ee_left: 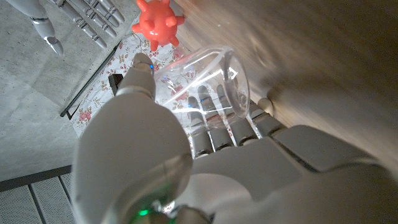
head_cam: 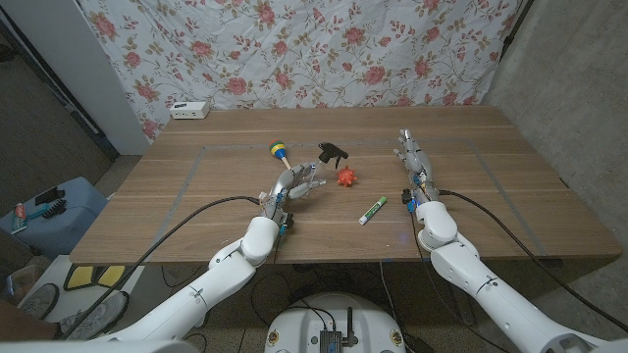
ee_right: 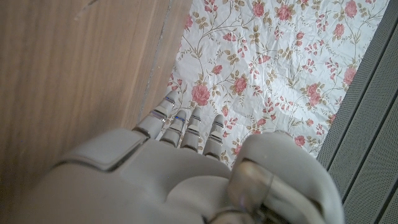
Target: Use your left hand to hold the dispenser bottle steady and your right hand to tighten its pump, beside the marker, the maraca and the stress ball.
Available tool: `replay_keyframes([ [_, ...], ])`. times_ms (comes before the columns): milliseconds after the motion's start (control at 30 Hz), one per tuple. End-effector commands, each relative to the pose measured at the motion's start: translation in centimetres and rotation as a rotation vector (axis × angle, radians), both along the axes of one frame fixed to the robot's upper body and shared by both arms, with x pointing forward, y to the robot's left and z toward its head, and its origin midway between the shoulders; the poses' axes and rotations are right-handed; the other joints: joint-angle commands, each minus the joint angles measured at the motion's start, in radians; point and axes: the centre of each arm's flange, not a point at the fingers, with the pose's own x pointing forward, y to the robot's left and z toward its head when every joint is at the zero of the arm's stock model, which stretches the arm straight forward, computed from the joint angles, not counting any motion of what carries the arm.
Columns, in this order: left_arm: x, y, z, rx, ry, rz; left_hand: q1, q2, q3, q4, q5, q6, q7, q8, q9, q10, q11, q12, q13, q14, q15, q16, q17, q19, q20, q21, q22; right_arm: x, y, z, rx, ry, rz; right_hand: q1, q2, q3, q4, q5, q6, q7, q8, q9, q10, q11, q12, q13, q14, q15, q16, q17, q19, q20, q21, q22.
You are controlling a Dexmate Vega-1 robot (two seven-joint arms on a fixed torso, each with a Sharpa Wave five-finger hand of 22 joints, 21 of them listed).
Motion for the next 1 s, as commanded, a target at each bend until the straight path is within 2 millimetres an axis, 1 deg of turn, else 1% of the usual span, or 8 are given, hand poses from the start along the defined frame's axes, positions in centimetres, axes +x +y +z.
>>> replay_keyframes([
  [33,0.03,0.14,0.06,-0.005,-0.005,0.005,0.01,-0.001,-0.007,-0.002,0.004,0.007,0.015,-0.003,0.0,-0.013,-0.002,-0.005,0.0,0.004,-0.112,0.002,0.002,-0.002,-0.006,0.003,0.004,-0.06,-0.04,-0.29,0.008,-0.004,-0.013,-0.004,0.001,-0.005,-0.004,0.005,0.008,-0.003,0.004,0.003,0.005,0.001,-0.002,0.0,0.003,-0.016,0.0,0.0,0.001,-0.048,0.005,0.002],
  [300,-0.14,0.27,0.04,-0.005,-0.015,0.004,0.013,-0.003,-0.011,-0.003,0.005,-0.019,0.014,-0.01,0.0,-0.028,0.0,-0.01,-0.006,-0.026,-0.115,-0.01,0.001,0.0,-0.009,0.003,0.004,-0.03,0.02,-0.35,0.01,-0.01,-0.016,-0.007,0.001,-0.005,-0.005,0.006,0.011,-0.003,0.005,0.003,0.006,0.001,-0.002,0.0,0.003,-0.017,0.0,0.0,0.001,-0.048,0.006,0.002],
  [433,-0.25,0.35,0.05,-0.005,-0.013,0.007,0.01,0.002,-0.016,0.001,0.007,-0.042,-0.012,-0.011,-0.001,-0.061,-0.001,-0.016,-0.012,-0.067,-0.102,-0.014,0.001,-0.008,-0.002,0.001,0.005,-0.09,0.05,-0.45,0.011,-0.01,-0.019,-0.009,0.001,-0.005,-0.006,0.006,0.013,-0.004,0.005,0.003,0.006,0.001,-0.001,0.0,0.003,-0.018,0.0,-0.001,0.001,-0.048,0.006,0.002],
  [533,-0.34,0.48,0.05,-0.007,-0.013,0.01,0.002,-0.001,-0.024,0.004,0.008,-0.078,-0.029,-0.015,-0.001,-0.093,0.009,-0.02,-0.015,-0.091,-0.095,-0.014,0.001,-0.02,0.005,-0.001,0.005,-0.16,0.03,-0.59,0.012,-0.01,-0.021,-0.01,0.001,-0.004,-0.007,0.007,0.013,-0.006,0.006,0.003,0.007,0.0,-0.001,0.0,0.004,-0.018,0.0,-0.001,0.001,-0.049,0.006,0.002],
  [633,-0.43,0.59,0.07,-0.007,-0.009,0.01,-0.01,-0.004,-0.034,0.009,0.012,-0.107,-0.025,-0.014,-0.001,-0.132,0.013,-0.024,-0.019,-0.126,-0.089,-0.015,0.001,-0.032,0.01,-0.003,0.005,-0.21,0.0,-0.67,0.013,-0.012,-0.025,-0.011,0.0,-0.004,-0.007,0.007,0.015,-0.008,0.006,0.003,0.006,0.0,-0.002,0.0,0.004,-0.019,0.0,-0.002,0.002,-0.048,0.006,0.002],
  [767,-0.54,0.71,0.09,-0.01,-0.01,0.003,-0.026,-0.008,-0.049,0.014,0.021,-0.17,-0.017,-0.017,-0.002,-0.196,0.027,-0.026,-0.023,-0.191,-0.063,-0.016,0.002,-0.05,0.014,-0.003,0.005,-0.24,0.02,-0.7,0.013,-0.016,-0.027,-0.012,0.0,-0.004,-0.008,0.008,0.015,-0.01,0.006,0.002,0.006,0.0,-0.002,0.0,0.004,-0.018,-0.001,-0.002,0.001,-0.048,0.006,0.002],
  [900,-0.64,0.79,0.11,-0.016,-0.007,-0.001,-0.058,-0.009,-0.069,0.027,0.029,-0.229,0.0,-0.017,-0.003,-0.266,0.049,-0.027,-0.027,-0.251,-0.052,-0.014,0.003,-0.073,0.021,-0.004,0.006,-0.28,0.11,-0.73,0.01,-0.016,-0.028,-0.013,0.0,-0.003,-0.009,0.008,0.016,-0.011,0.006,0.002,0.006,0.0,-0.002,0.0,0.003,-0.018,-0.001,-0.002,-0.001,-0.047,0.006,0.002],
  [1000,-0.69,0.84,0.13,-0.017,-0.011,-0.01,-0.075,-0.011,-0.079,0.033,0.032,-0.255,0.002,-0.016,-0.004,-0.296,0.056,-0.027,-0.028,-0.282,-0.041,-0.016,0.003,-0.091,0.017,-0.007,0.005,-0.35,0.14,-0.74,0.009,-0.016,-0.03,-0.014,0.0,-0.003,-0.01,0.009,0.017,-0.013,0.006,0.002,0.005,0.0,-0.002,0.0,0.003,-0.016,-0.001,-0.003,-0.004,-0.044,0.005,0.002],
])
